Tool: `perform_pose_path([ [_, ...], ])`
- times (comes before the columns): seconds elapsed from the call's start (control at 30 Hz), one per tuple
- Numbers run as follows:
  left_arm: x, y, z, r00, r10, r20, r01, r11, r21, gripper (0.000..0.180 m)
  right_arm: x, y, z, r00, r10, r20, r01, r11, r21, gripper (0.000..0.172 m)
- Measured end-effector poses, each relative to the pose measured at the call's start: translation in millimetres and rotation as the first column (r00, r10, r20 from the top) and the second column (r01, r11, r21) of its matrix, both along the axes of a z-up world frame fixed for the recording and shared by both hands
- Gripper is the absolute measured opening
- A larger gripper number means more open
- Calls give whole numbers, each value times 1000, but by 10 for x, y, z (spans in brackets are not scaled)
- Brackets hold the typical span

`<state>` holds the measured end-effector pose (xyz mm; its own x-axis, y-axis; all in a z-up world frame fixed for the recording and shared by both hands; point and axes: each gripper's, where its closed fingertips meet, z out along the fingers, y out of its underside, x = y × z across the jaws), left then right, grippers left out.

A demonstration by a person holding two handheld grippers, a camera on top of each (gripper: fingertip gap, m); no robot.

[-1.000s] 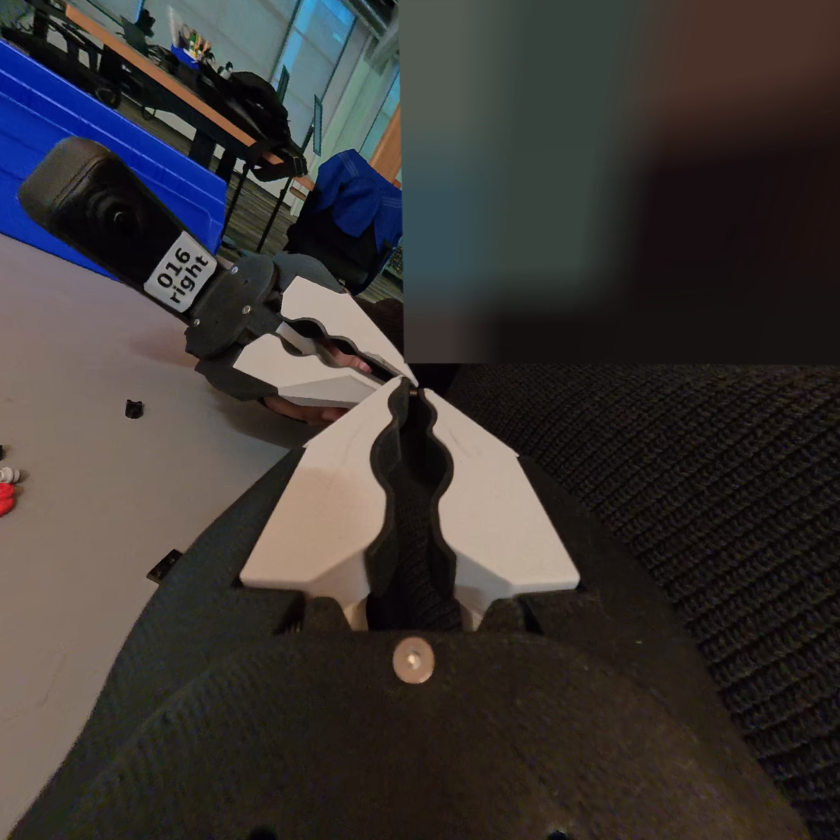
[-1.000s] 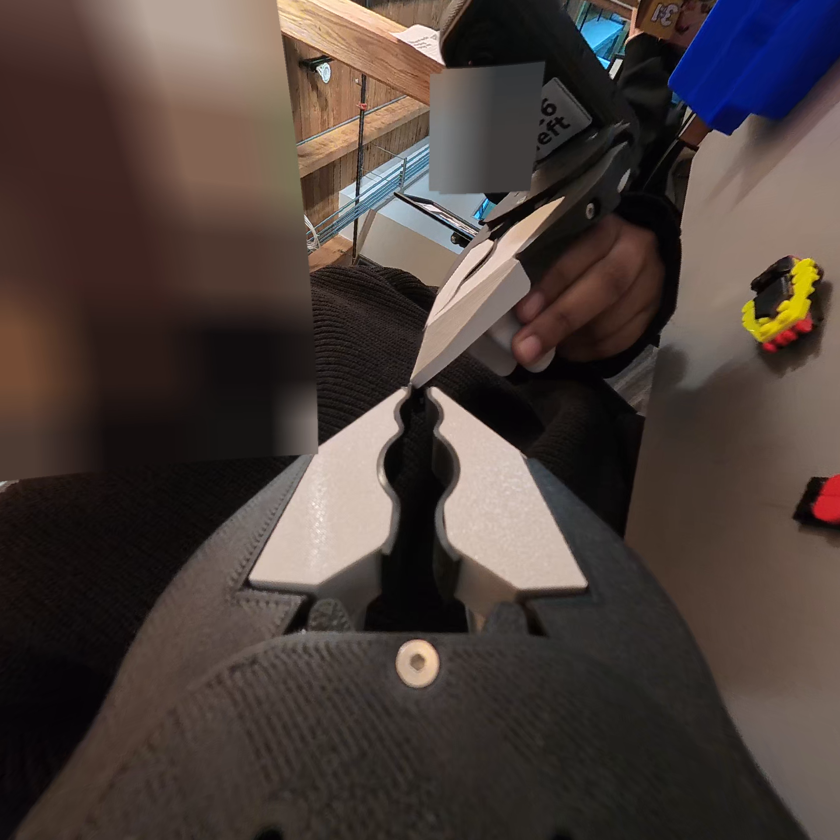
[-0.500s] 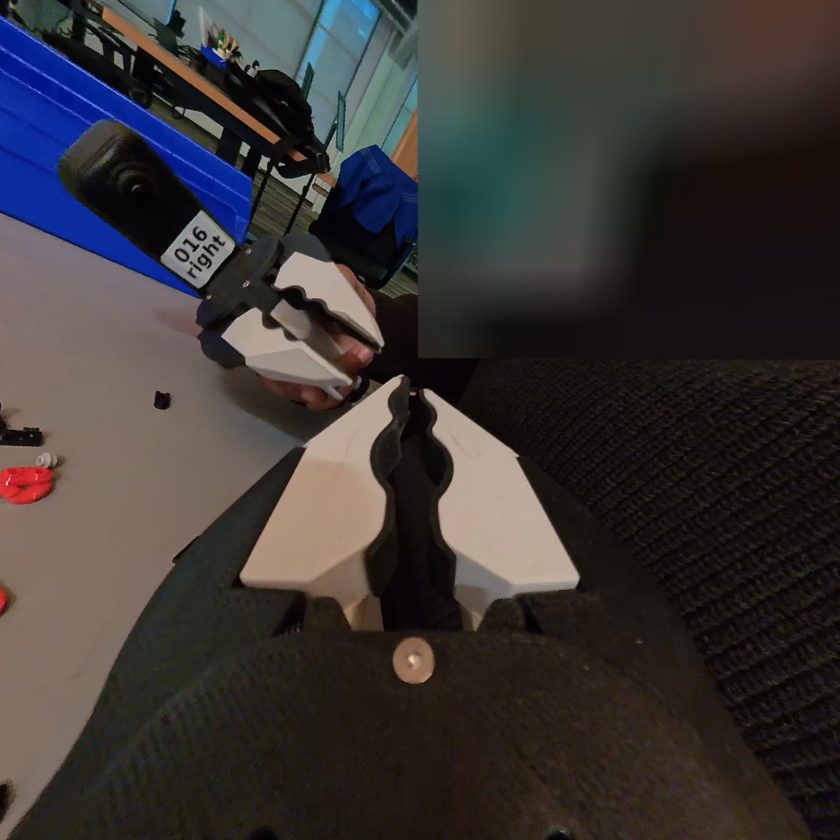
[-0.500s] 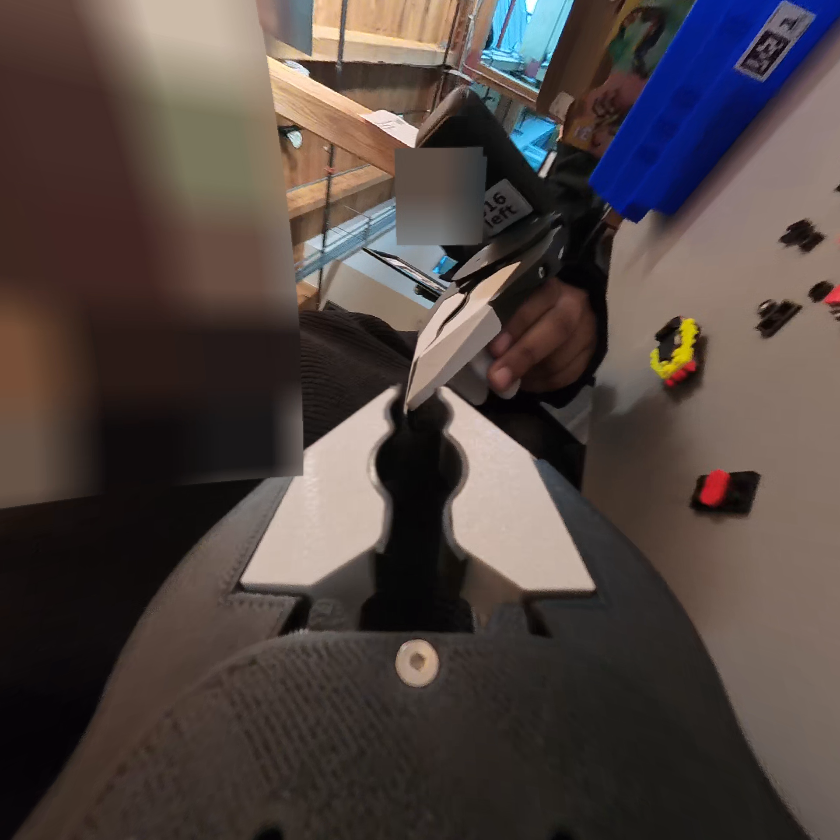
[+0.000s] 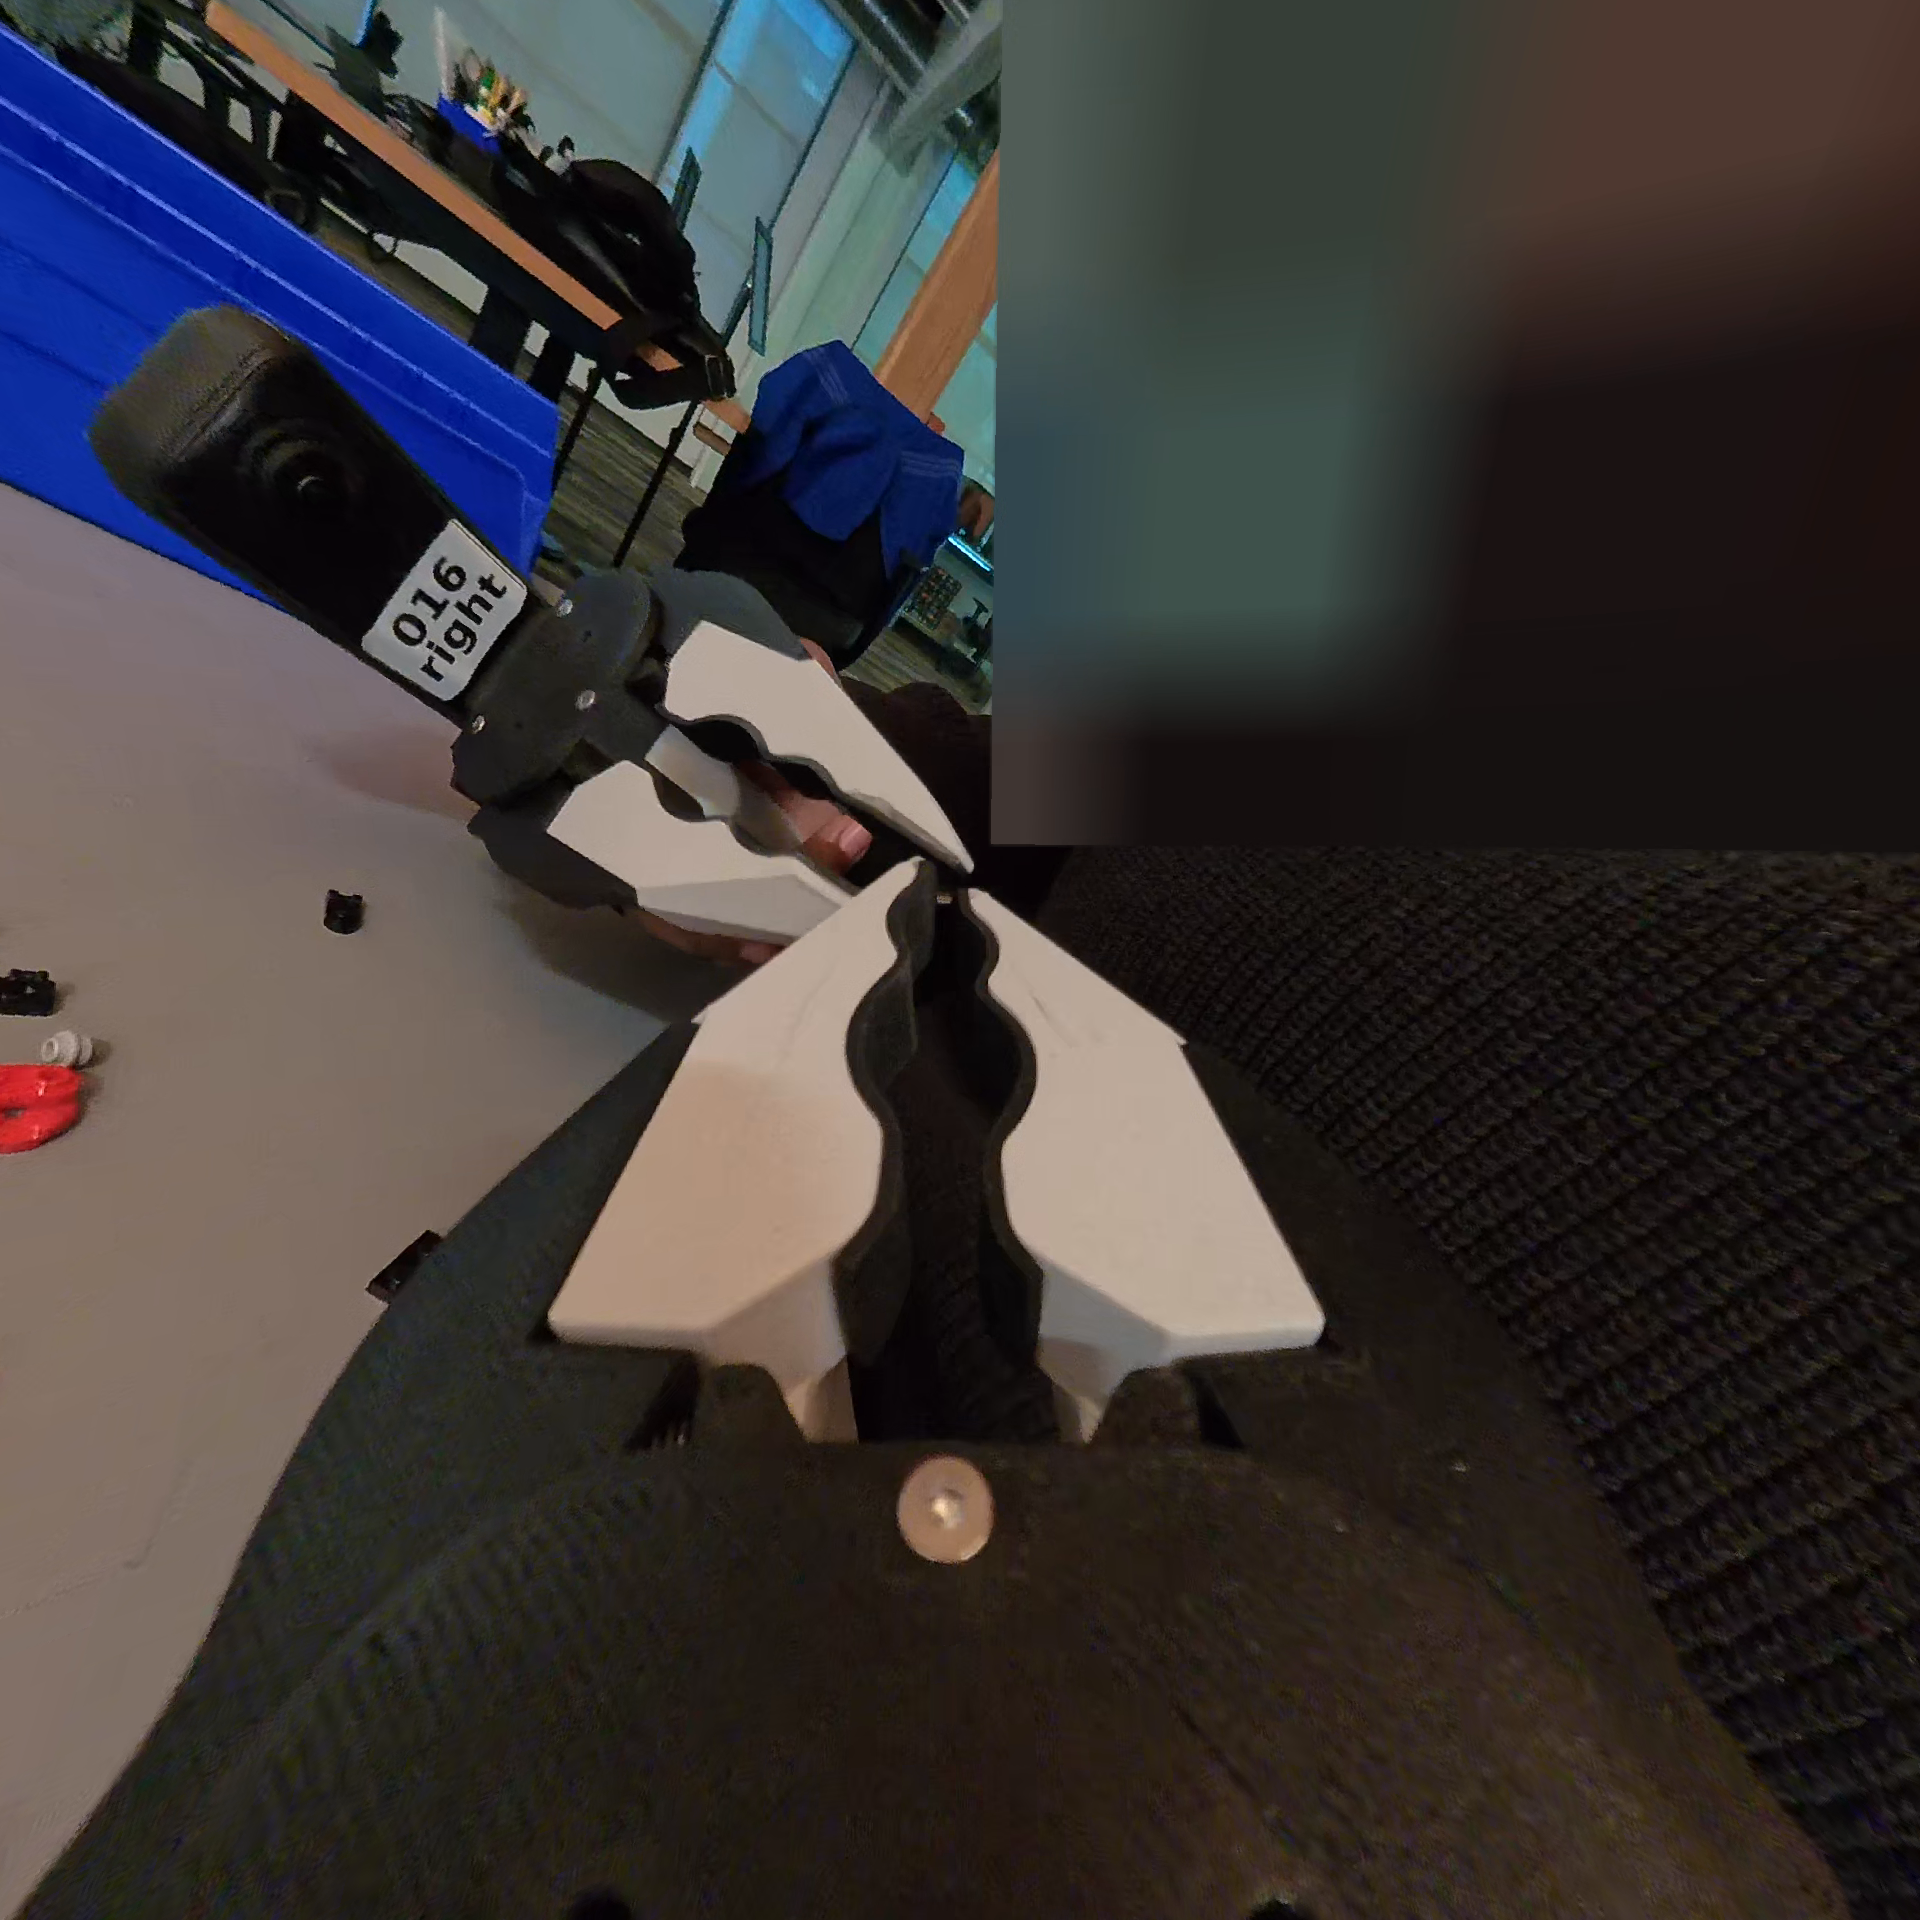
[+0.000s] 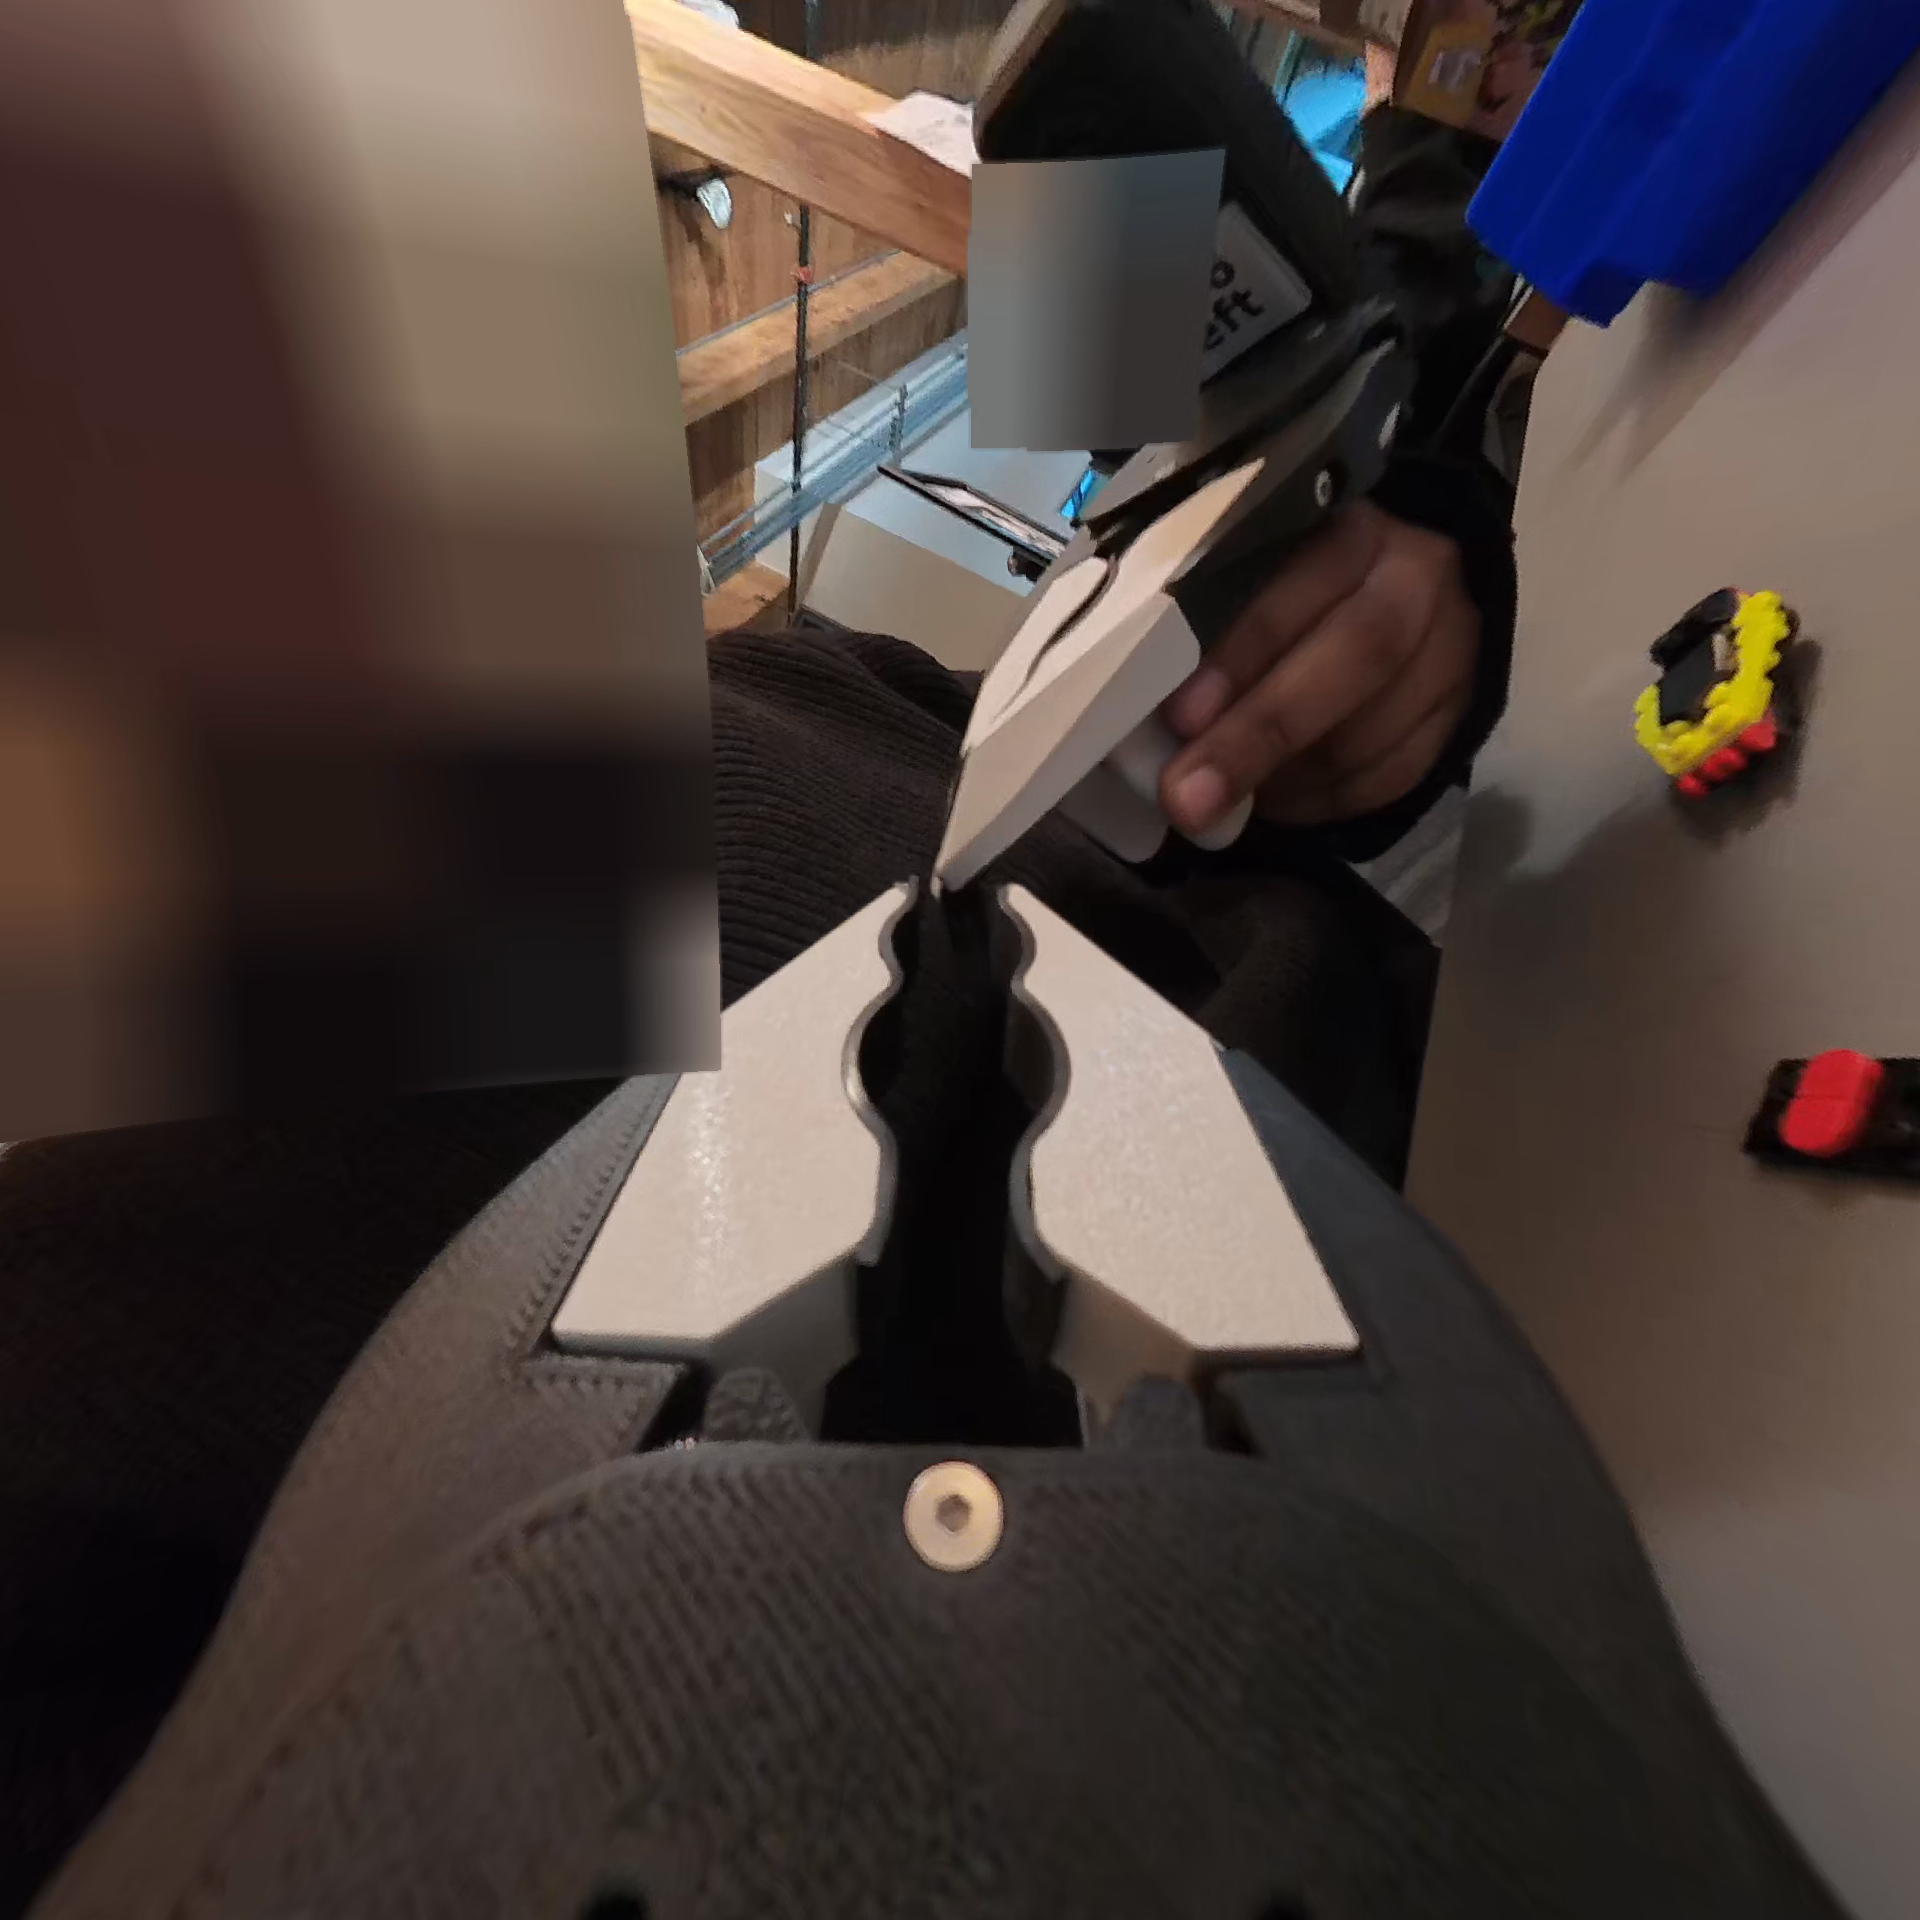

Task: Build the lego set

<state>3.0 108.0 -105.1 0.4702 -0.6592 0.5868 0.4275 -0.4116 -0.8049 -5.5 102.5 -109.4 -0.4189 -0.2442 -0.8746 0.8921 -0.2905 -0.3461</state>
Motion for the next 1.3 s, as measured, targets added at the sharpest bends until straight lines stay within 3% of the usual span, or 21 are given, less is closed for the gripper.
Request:
perform_pose_path([
  [0.4, -26, 16, 1, 1000, 18, 5, -18, 1000, -6, 2, -16, 13, -7, 999, -20, -32, 21, 999, 44, 4],
  [0.53, -193, 144, -135, 992, 127, -24, -129, 988, -85, 29, -166, 185, -122, 983, -155, -95, 171, 966, 196, 4],
  [0.6, -303, 204, -272, 980, 186, -70, -194, 971, -136, 34, -302, 374, -355, 949, -259, -181, 313, 850, 423, 4],
  [0.63, -340, 220, -308, 976, 201, -79, -212, 965, -152, 34, -367, 519, -538, 926, -293, -240, 378, 727, 572, 4],
  [0.7, -391, 244, -336, 973, 222, -63, -230, 956, -180, 34, -431, 881, -888, 892, -281, -353, 442, 386, 810, 4],
  [0.73, -391, 242, -335, 976, 215, -43, -219, 957, -190, 34, -434, 1017, -990, 887, -247, -389, 445, 237, 864, 3],
  [0.77, -391, 239, -337, 978, 208, -25, -209, 957, -202, 34, -429, 1081, -1049, 889, -205, -409, 439, 136, 888, 3],
  [1.0, -348, 230, -404, 982, 184, -37, -187, 953, -240, 33, -369, 885, -1308, 925, 50, -378, 381, -95, 920, 3],
  [1.1, -329, 218, -418, 984, 173, -44, -178, 953, -246, 31, -373, 821, -1308, 924, 64, -378, 383, -90, 919, 3],
  [1.23, -304, 208, -416, 987, 158, -37, -162, 955, -250, 29, -354, 742, -1286, 928, 46, -371, 372, -9, 928, 4],
  [1.3, -296, 204, -419, 987, 154, -39, -159, 955, -252, 29, -364, 699, -1231, 921, 27, -389, 388, 44, 921, 14],
])
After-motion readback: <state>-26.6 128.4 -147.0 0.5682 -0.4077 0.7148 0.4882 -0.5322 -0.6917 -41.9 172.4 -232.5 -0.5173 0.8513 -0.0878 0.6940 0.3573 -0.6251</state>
